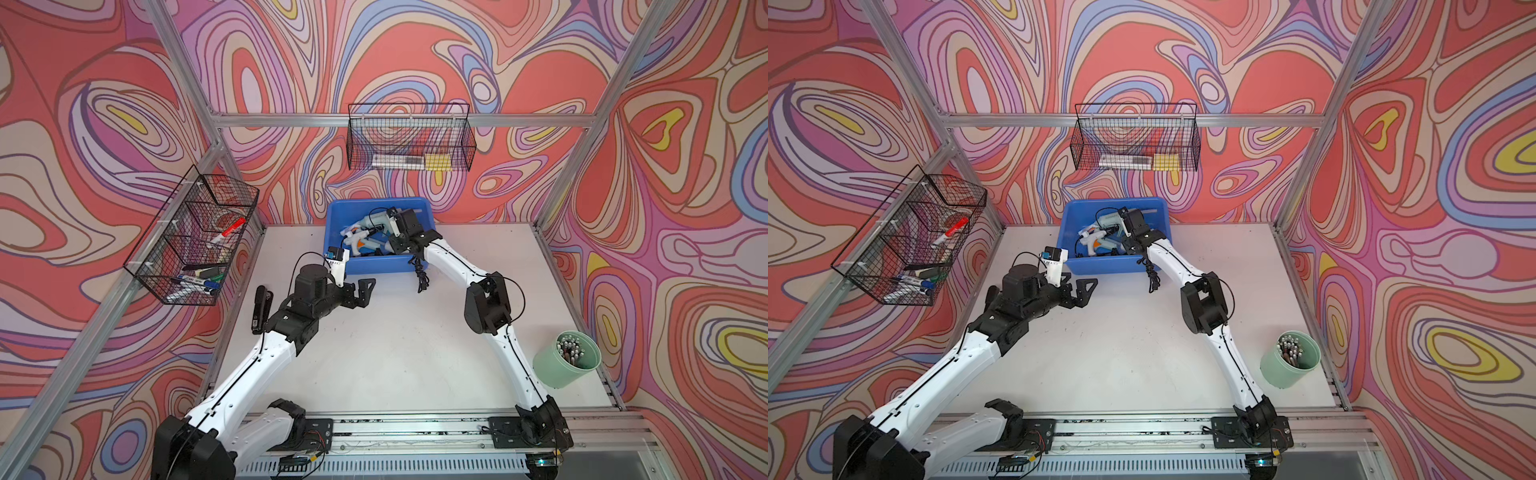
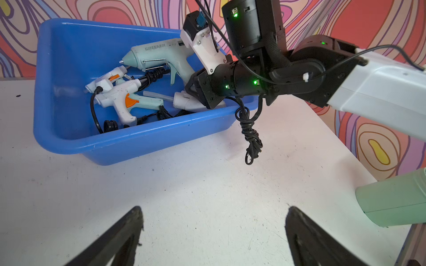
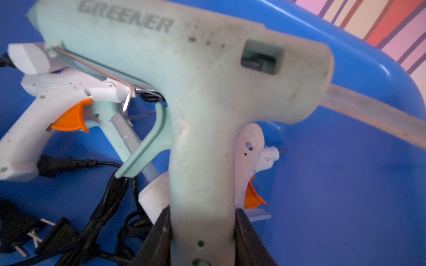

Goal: Put the hot melt glue gun into the storage box
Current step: Place the hot melt adhesive gun in the storage box.

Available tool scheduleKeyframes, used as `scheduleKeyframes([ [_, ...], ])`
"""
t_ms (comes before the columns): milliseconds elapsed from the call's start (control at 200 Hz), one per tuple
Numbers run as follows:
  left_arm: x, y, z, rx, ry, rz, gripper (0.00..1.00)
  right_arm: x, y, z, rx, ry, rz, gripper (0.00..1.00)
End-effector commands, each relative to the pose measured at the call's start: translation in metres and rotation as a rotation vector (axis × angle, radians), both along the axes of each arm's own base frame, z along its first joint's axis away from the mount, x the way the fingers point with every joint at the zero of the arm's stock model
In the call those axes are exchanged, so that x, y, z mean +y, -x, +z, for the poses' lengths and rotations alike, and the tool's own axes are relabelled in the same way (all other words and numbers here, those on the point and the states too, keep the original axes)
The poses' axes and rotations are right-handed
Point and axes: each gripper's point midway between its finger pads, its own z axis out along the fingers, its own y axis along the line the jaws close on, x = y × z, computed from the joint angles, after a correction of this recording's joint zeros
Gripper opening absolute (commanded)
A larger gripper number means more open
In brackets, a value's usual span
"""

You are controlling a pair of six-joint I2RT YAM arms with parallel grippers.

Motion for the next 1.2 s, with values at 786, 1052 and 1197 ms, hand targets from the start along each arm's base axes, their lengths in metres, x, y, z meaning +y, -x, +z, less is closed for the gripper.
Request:
scheduleKeyframes([
  [786,0.006,0.001,0.012,-0.027,-0.023,0.022,0.99,-0.019,-0.025,-0.047,0.056,-0.079,-0.059,0.20],
  [1052,0.007,0.000,0.012,-0.027,-0.029,0.029,0.99,0.002,-0.017,-0.042,0.093,-0.194,-0.008,0.25],
  [1197,0.007,0.000,0.012,-0.028,-0.031,0.028,0.99,0.006,-0.015,-0.047,0.102,-0.193,-0.006,0.28],
])
